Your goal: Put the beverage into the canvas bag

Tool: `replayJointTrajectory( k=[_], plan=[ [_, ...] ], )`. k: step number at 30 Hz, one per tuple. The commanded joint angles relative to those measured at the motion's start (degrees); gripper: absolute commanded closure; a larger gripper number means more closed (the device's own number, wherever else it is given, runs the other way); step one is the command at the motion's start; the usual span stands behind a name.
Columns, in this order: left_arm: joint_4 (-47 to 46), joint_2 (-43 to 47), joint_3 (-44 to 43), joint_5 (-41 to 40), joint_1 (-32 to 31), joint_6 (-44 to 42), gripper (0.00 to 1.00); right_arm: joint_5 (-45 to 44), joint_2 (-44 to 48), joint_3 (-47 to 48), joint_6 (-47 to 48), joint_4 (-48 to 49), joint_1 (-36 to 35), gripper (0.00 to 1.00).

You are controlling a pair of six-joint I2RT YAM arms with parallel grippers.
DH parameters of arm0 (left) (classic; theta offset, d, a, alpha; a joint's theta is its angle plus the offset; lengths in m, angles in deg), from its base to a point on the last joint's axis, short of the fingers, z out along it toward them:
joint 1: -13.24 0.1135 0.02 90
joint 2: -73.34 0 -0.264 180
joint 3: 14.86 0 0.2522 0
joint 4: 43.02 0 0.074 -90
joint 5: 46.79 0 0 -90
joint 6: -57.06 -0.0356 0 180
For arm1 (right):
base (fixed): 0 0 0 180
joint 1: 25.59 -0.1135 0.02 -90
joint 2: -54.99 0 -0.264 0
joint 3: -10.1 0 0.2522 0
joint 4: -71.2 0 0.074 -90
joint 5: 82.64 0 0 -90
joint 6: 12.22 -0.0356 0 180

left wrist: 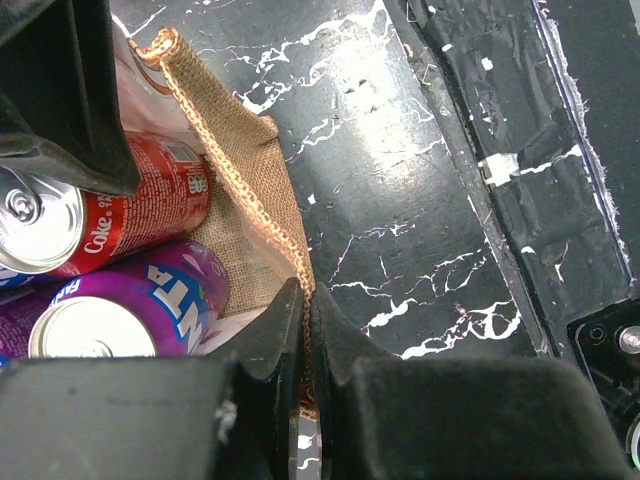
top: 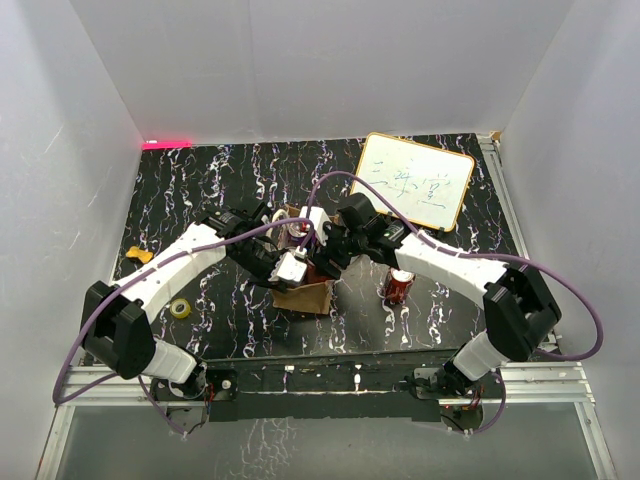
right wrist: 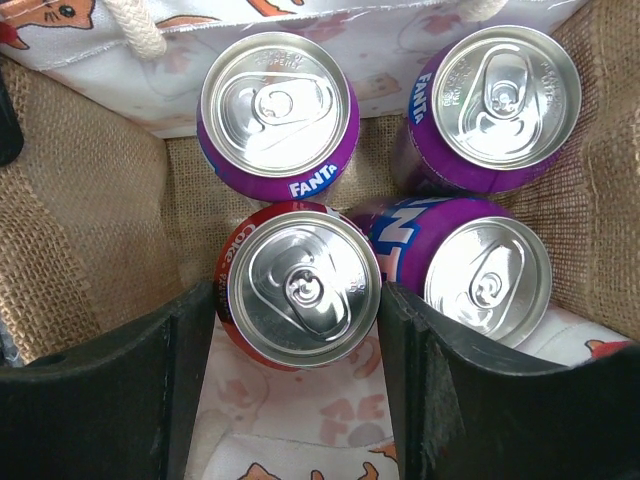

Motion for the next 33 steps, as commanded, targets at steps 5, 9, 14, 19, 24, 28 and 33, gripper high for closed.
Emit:
replayJointTrajectory(
  k=[5, 9, 14, 19, 24, 28, 33],
  plan=[
    [5.11, -0.76, -0.42, 5.49, -0.40, -0.47, 1.00, -7.55, 4.54, 0.99, 5.66, 5.93, 0.72, 0.76],
    [5.13, -0.91, -0.54, 5.63, -0.37, -0.45, 1.00, -7.74, 5.60, -0.98, 7.78, 7.04, 0.71, 0.79],
    [5.38, -1.28, -0.94, 5.80, -0.37, -0.46, 1.00, -5.96, 5.51, -5.27, 8.56, 9.33, 0.63, 0.79],
    [5.55, -1.23, -1.18, 5.87, -0.39, -0.45, 1.00, -4.46, 3.86, -8.00, 7.45, 11.00, 0.66, 0.72],
    [5.48, -1.13, -0.98, 5.94, -0.34, -0.43, 1.00, -4.40, 2.18, -7.42, 6.43, 9.77, 0.67, 0.56],
    [5.44, -1.04, -1.11, 5.77, -0.35, -0.43, 1.00, -4.23, 1.78, -5.89, 5.96, 6.98, 0.65, 0.43],
    [5.43, -1.04, -1.18, 5.64, -0.38, -0.43, 1.00, -1.42, 3.26, -2.03, 5.29, 1.86, 0.66, 0.29]
  ],
)
